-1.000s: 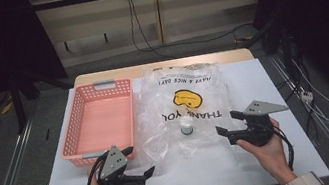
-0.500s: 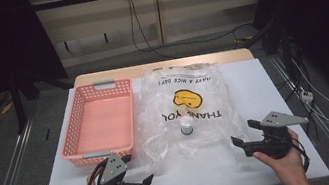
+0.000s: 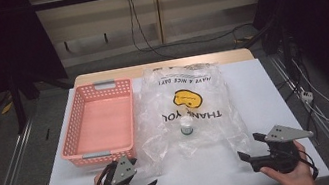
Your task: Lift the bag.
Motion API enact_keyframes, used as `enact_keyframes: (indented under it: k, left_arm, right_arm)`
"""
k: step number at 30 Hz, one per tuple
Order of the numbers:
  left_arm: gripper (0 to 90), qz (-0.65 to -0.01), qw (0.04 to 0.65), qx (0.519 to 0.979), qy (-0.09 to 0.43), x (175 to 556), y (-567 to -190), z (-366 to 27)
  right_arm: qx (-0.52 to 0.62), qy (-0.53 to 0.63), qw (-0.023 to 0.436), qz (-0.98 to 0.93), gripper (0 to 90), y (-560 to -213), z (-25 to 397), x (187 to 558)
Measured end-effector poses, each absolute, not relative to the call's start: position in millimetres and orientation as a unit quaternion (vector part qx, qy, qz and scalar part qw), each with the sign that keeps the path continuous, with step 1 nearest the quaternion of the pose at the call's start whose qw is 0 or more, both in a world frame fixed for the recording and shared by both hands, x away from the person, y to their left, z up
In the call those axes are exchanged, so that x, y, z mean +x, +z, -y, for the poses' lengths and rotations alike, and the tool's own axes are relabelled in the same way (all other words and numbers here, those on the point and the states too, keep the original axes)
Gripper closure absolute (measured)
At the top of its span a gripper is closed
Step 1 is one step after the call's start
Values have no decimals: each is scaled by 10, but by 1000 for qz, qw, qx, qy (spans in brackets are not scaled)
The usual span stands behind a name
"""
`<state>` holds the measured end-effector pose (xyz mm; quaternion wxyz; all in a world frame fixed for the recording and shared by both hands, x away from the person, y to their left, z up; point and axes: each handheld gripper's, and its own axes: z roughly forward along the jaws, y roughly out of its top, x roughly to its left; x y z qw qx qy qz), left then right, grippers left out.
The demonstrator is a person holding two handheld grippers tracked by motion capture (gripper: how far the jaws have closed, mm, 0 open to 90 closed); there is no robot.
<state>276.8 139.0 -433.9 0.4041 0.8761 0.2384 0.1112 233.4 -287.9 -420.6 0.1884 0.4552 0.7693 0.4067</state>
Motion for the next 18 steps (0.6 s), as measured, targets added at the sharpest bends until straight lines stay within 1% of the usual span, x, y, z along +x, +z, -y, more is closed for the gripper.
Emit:
enact_keyframes:
  k: [2,4,7,9,12,14,15,16,18]
  left_arm:
    - [152,-234,398,881,106,2781,-4370,-1355]
    - [162,-232,391,885,102,2805,-4399,-1324]
    - [202,-234,375,892,94,2857,-4434,-1289]
    - [204,-233,367,896,89,2895,-4462,-1262]
    - [220,-232,359,900,86,2932,-4501,-1240]
    - [233,-231,361,899,91,2941,-4511,-1230]
    - [259,-228,359,900,91,2952,-4516,-1228]
    - [259,-231,356,901,88,2959,-4526,-1225]
    - [310,-234,348,904,78,2994,-4547,-1232]
  right_arm:
    - [453,399,184,-776,225,-4237,2875,2319]
    - [452,382,174,-787,247,-4285,2854,2320]
    - [449,346,152,-810,250,-4375,2804,2360]
    - [445,330,142,-820,286,-4426,2765,2386]
    - [443,319,137,-827,416,-4454,2740,2409]
    - [449,311,136,-827,523,-4468,2746,2421]
    - [455,301,132,-828,628,-4488,2746,2435]
    - [455,301,132,-828,628,-4488,2746,2435]
    - [462,301,137,-823,739,-4490,2763,2447]
